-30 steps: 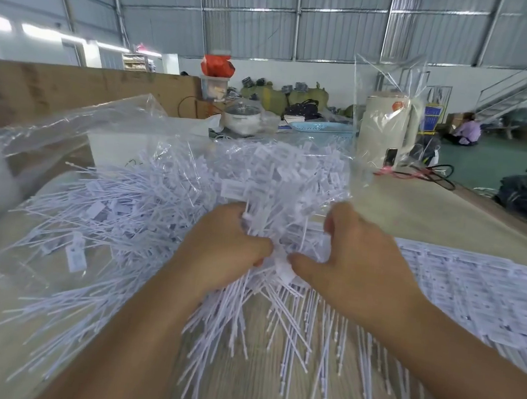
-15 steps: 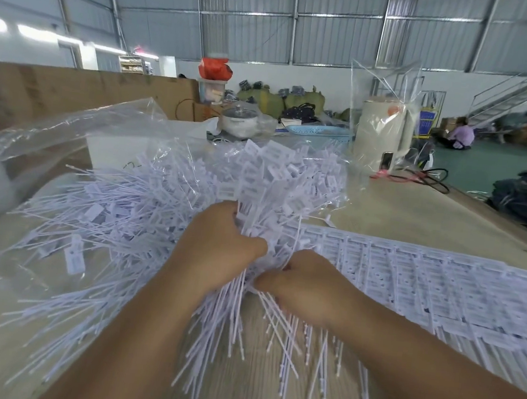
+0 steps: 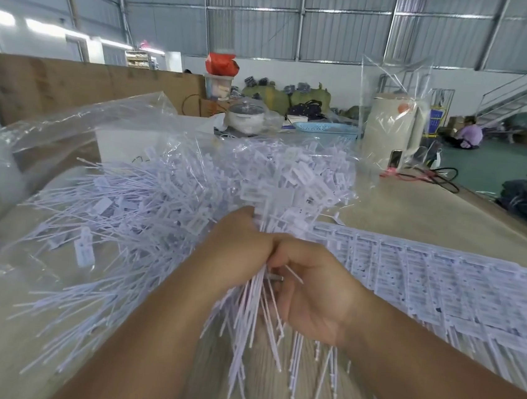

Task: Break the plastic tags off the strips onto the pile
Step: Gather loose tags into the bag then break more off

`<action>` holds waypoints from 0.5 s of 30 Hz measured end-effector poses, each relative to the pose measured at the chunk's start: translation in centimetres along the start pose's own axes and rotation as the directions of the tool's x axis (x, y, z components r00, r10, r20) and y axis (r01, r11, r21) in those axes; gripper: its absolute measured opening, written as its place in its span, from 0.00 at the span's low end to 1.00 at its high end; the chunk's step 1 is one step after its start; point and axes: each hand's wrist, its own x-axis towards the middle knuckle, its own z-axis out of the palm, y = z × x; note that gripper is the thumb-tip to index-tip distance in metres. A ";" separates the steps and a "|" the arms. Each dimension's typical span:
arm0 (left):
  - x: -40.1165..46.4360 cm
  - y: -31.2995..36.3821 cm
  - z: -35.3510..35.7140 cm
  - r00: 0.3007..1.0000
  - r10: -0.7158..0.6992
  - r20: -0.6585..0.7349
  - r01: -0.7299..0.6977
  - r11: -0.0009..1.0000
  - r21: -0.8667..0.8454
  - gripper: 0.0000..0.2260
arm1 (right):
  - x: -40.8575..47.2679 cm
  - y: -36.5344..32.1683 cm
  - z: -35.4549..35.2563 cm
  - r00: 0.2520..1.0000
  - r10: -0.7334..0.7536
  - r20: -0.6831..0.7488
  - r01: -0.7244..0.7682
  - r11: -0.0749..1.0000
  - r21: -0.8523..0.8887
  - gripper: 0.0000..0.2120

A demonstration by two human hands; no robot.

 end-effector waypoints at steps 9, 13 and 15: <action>-1.0 0.7 -0.7 0.952 -0.219 0.212 0.297 0.825 -0.481 0.14 | 1.2 -0.7 0.1 0.998 0.050 -0.034 -0.054 0.991 -0.126 0.25; -1.2 1.4 -1.2 0.972 -0.207 0.112 0.234 0.904 -0.358 0.14 | 1.7 -0.1 0.5 0.995 0.030 -0.096 -0.045 0.985 -0.165 0.26; -1.4 1.7 -1.3 0.989 -0.142 0.041 0.145 0.984 -0.100 0.17 | 2.4 0.2 0.6 0.979 0.036 -0.200 -0.081 0.972 -0.219 0.21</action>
